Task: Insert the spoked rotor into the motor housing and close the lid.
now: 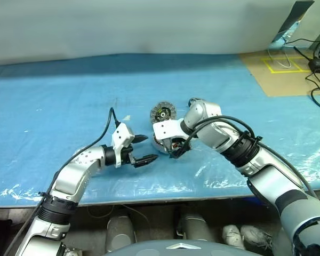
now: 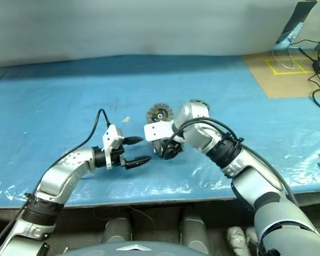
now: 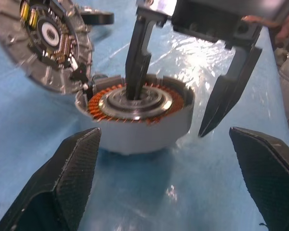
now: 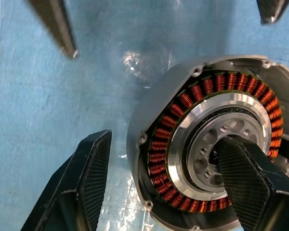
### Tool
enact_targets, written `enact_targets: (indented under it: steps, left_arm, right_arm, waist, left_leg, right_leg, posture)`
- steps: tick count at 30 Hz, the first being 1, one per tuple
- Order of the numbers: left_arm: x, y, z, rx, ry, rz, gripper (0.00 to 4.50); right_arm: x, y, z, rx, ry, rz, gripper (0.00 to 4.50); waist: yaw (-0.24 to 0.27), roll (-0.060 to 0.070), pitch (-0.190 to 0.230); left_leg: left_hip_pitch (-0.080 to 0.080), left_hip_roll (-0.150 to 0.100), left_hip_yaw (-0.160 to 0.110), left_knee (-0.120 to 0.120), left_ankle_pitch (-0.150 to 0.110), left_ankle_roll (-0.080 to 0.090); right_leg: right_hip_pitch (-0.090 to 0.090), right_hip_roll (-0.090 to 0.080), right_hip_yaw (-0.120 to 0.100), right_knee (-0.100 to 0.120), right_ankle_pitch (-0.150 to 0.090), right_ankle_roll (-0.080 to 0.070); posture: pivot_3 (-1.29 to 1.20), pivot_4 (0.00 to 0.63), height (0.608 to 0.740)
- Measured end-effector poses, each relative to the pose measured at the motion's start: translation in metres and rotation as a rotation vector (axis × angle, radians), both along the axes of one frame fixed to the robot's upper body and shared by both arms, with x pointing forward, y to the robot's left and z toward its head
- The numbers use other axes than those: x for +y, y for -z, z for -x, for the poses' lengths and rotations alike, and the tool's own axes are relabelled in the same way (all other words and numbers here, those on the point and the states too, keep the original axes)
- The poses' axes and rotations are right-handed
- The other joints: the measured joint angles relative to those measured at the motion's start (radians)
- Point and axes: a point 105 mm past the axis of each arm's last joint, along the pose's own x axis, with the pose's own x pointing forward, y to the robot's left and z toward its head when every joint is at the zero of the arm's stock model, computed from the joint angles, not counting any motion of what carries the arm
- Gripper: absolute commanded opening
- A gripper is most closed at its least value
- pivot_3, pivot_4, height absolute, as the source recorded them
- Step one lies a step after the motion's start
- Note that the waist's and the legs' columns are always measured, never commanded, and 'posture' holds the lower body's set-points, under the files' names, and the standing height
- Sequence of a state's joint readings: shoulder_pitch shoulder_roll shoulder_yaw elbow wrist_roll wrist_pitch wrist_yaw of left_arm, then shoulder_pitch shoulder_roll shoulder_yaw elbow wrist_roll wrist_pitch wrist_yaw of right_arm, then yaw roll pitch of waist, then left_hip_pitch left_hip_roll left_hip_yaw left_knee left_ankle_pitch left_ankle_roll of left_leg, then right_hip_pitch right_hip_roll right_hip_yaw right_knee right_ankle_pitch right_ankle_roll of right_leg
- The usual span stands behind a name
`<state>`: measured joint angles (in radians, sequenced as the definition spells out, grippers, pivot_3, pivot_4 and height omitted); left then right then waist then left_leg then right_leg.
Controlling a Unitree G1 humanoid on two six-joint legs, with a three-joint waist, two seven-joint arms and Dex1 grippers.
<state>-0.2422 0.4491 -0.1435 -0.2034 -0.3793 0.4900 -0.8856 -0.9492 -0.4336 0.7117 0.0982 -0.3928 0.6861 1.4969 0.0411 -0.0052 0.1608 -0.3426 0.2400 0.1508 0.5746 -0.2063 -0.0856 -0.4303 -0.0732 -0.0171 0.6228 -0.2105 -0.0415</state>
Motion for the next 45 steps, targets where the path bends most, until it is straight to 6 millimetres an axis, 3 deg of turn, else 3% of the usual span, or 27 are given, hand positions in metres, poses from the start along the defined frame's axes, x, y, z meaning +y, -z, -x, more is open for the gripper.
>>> enact_targets:
  steps: [3,14,18,20,22,24,27,35,37,45]
  left_arm:
    - [-0.005,-0.009,0.000,-0.002,0.001,0.003,4.50]
    - [-0.020,-0.036,0.000,0.002,0.013,0.013,4.50]
    - [-0.022,-0.042,0.004,0.004,0.039,0.027,4.50]
    - [-0.019,-0.038,0.005,0.010,0.041,0.022,4.50]
    - [-0.013,-0.033,0.006,0.017,0.033,0.008,4.50]
    - [-0.006,-0.031,0.005,0.023,0.023,-0.003,4.50]
    - [0.002,-0.034,0.004,0.002,0.025,-0.015,4.50]
    - [0.018,-0.028,-0.007,0.000,-0.004,-0.006,4.50]
    - [0.021,-0.024,-0.009,-0.013,-0.006,-0.009,4.50]
    - [0.037,0.000,-0.009,-0.012,0.008,-0.043,4.50]
  right_arm:
    - [0.004,-0.010,-0.001,-0.011,0.013,-0.013,3.58]
    - [0.010,-0.045,-0.001,-0.088,-0.018,-0.062,3.58]
    - [0.000,-0.054,0.006,-0.065,-0.045,-0.116,3.58]
    - [-0.023,-0.045,0.009,-0.067,-0.047,-0.128,3.58]
    - [-0.048,-0.022,0.014,-0.019,0.003,-0.153,3.58]
    - [-0.056,-0.011,0.024,0.029,0.039,-0.249,3.58]
    - [-0.065,-0.019,0.027,-0.006,0.128,-0.430,3.58]
    - [-0.116,-0.023,-0.012,-0.153,0.605,-0.727,3.58]
    - [-0.121,-0.015,-0.021,-0.180,0.695,-0.761,3.58]
    - [-0.108,0.027,-0.037,-0.192,0.794,-0.790,3.58]
  waist:
    - [0.000,0.000,0.000]
    - [0.000,0.000,0.000]
    - [0.003,0.000,0.000]
    - [0.015,0.000,0.000]
    - [0.020,0.000,0.000]
    - [0.019,0.002,0.001]
    - [0.009,0.003,0.002]
    - [0.003,0.003,0.002]
    - [0.003,0.003,0.002]
    - [0.003,0.003,0.002]
  left_leg:
    - [-0.007,0.000,0.000,0.000,0.000,0.000]
    - [-0.007,0.001,0.000,0.000,0.000,0.000]
    - [-0.008,0.000,0.000,0.001,0.000,0.000]
    - [-0.008,0.000,0.000,0.000,0.000,0.000]
    - [-0.009,0.000,0.000,0.000,0.000,0.000]
    - [-0.009,0.000,0.000,0.000,0.000,0.000]
    - [-0.008,0.000,0.001,0.000,0.000,0.000]
    - [-0.007,-0.001,0.001,0.001,0.000,0.000]
    - [-0.007,-0.001,0.001,0.000,0.000,0.000]
    - [-0.007,-0.001,0.001,-0.002,0.000,0.000]
  right_leg:
    - [-0.008,0.000,0.000,0.001,0.000,0.000]
    - [-0.008,0.000,-0.001,0.001,0.000,0.000]
    - [-0.008,0.000,-0.001,0.000,0.000,0.000]
    - [-0.006,0.000,-0.001,-0.001,0.000,0.000]
    - [-0.007,0.000,-0.001,-0.001,0.000,0.000]
    - [-0.009,0.000,-0.001,0.000,0.000,0.000]
    - [-0.007,0.001,0.001,0.001,0.000,0.000]
    - [-0.006,0.001,0.003,0.001,0.001,0.001]
    - [-0.006,0.001,0.003,0.000,0.001,0.001]
    - [-0.008,0.001,0.002,-0.001,0.001,0.001]
  posture:
    - [0.00,0.150,0.740]
    - [0.00,0.150,0.740]
    - [0.00,0.150,0.740]
    - [0.00,0.150,0.740]
    - [0.00,0.150,0.740]
    - [0.00,0.150,0.740]
    - [0.00,0.150,0.740]
    - [0.00,0.150,0.740]
    - [0.00,0.150,0.740]
    - [0.00,0.150,0.740]
